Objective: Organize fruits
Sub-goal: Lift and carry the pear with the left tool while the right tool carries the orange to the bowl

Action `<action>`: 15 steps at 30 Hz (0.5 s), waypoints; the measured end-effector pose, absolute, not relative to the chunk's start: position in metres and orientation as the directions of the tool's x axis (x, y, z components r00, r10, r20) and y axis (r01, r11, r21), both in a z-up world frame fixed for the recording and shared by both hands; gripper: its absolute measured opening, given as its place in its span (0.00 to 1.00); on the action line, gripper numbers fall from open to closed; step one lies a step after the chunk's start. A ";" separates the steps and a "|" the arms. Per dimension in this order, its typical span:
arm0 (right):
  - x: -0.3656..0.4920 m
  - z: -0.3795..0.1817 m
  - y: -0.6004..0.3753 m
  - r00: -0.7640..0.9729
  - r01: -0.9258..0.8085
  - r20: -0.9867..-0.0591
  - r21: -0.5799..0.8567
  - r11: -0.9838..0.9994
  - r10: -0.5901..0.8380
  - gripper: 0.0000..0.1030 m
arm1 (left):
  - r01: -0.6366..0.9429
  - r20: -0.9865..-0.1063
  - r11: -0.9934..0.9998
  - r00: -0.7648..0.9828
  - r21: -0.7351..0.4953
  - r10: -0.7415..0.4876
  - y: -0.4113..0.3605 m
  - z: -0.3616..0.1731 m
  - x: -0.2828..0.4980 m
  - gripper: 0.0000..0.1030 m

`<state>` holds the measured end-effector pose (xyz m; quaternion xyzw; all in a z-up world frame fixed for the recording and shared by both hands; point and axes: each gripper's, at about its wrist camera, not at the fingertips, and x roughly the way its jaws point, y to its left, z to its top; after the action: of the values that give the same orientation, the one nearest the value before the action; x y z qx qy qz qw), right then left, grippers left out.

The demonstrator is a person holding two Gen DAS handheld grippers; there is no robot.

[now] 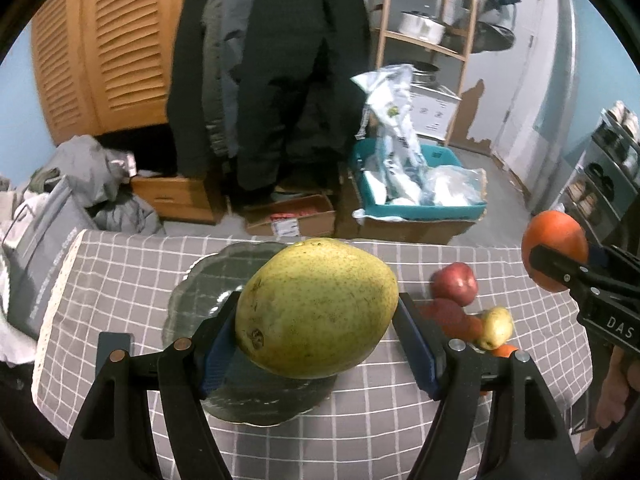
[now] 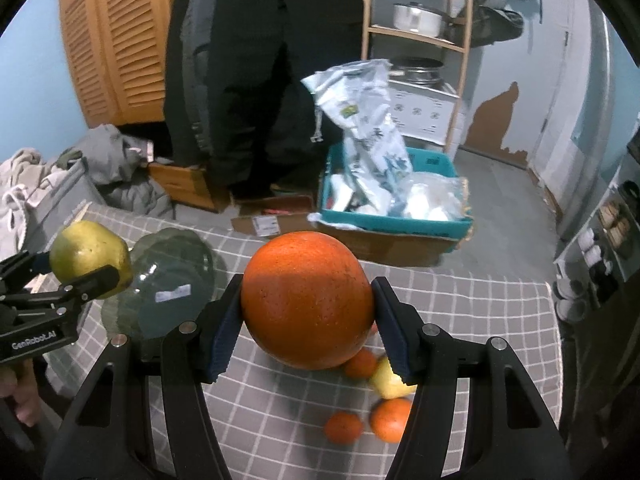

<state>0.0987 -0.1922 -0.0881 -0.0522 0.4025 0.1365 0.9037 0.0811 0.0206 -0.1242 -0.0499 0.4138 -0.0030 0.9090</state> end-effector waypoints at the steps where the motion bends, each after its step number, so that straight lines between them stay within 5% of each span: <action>1: 0.100 -0.089 -0.186 0.634 -0.295 -0.744 0.019 0.955 0.211 0.60 | -0.045 -0.753 0.994 0.657 -0.095 -0.042 0.026 -0.125 0.081 0.73; 15: 0.119 -0.107 -0.099 0.562 -0.404 -0.772 0.059 0.913 0.298 0.60 | -0.151 -0.784 0.984 0.620 -0.099 0.016 0.090 -0.149 0.082 0.73</action>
<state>0.1189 -0.0992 -0.1066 -0.0623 0.4237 0.1991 0.8815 0.0825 0.0897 -0.1488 -0.0779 0.4333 0.0465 0.8967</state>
